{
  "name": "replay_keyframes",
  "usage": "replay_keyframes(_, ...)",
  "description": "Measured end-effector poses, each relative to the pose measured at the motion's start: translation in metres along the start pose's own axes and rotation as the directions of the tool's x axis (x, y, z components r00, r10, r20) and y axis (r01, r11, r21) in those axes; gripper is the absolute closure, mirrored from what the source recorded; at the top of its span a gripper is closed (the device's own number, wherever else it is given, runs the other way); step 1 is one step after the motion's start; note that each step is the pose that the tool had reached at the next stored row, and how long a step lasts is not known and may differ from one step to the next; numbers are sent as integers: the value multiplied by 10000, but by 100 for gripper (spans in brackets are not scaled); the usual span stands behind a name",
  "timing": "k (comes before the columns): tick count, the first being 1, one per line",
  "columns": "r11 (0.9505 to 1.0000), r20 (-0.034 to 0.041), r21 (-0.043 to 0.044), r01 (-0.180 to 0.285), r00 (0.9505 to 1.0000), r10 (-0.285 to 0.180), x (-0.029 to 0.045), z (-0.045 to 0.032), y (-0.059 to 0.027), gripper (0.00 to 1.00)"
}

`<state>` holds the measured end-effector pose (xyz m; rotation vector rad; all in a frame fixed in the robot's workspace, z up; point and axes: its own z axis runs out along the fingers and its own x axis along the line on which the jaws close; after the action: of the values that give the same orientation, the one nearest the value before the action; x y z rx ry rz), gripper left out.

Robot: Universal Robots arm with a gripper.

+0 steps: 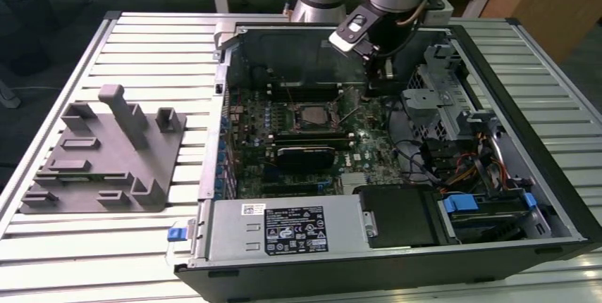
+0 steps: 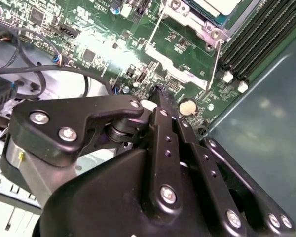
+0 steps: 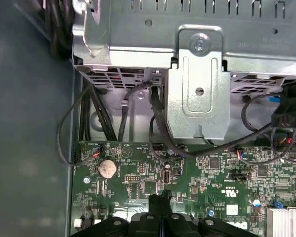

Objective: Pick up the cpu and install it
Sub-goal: 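Close the cpu cover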

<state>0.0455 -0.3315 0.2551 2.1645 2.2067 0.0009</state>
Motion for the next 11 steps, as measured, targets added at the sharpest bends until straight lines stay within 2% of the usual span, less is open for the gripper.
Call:
replay_keyframes(7,10000,0,48,1,10000,-1,4,114,-6,89)
replay_keyframes(11,10000,0,49,1,10000,-1,6,132,-68,89)
